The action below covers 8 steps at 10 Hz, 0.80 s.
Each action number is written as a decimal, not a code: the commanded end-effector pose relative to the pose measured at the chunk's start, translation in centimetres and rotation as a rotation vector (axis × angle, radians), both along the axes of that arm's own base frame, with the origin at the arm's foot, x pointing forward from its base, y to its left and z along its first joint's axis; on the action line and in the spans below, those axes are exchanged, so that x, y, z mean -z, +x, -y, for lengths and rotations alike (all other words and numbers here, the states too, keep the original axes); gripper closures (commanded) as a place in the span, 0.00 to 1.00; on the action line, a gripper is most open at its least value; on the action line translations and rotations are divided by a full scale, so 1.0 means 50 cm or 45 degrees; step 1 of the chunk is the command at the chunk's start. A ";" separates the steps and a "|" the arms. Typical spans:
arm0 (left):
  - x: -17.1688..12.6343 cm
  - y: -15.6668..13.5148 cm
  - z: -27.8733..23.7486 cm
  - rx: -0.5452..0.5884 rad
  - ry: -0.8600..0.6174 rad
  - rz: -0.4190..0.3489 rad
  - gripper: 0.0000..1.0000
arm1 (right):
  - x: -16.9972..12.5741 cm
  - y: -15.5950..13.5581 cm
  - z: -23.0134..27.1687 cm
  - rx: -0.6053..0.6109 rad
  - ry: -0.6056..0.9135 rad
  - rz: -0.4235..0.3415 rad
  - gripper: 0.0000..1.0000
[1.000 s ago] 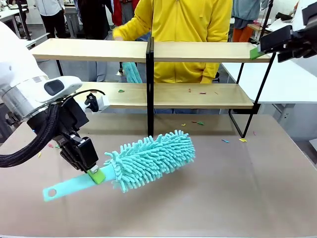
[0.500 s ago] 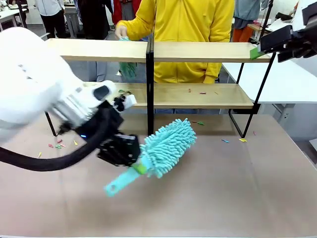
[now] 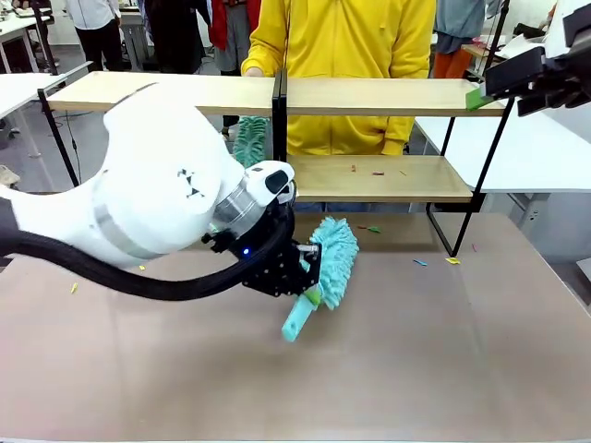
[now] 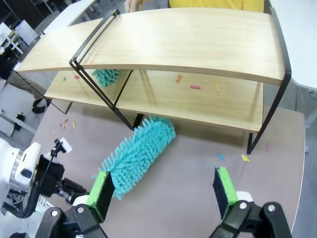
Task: Clean the shelves.
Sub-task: Clean another randomly selected level of the Shelf with the Duster.
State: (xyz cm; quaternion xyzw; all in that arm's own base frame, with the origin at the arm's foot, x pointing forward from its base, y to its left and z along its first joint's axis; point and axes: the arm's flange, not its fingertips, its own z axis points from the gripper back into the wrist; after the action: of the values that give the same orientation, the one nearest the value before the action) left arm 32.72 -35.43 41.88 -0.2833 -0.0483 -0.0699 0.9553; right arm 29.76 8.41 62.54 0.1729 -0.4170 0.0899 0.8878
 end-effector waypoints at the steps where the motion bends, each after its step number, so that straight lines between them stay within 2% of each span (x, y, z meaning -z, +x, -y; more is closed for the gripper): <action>1: -0.006 0.051 0.045 -0.158 0.016 0.091 0.88 | 0.000 0.002 0.001 -0.004 0.010 0.001 0.00; 6: 0.037 0.166 0.129 -0.186 0.147 0.126 0.88 | 0.000 0.002 0.001 -0.004 0.010 0.001 0.00; 8: 0.056 0.186 0.161 -0.213 0.195 0.194 0.88 | 0.000 0.002 0.001 -0.004 0.010 0.001 0.00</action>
State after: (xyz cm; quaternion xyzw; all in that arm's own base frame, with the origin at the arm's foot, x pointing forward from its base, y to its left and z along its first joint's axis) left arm 41.26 -40.49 38.33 -0.2126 -0.1160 -0.0286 0.9698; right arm 29.77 8.41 62.54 0.1729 -0.4170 0.0899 0.8878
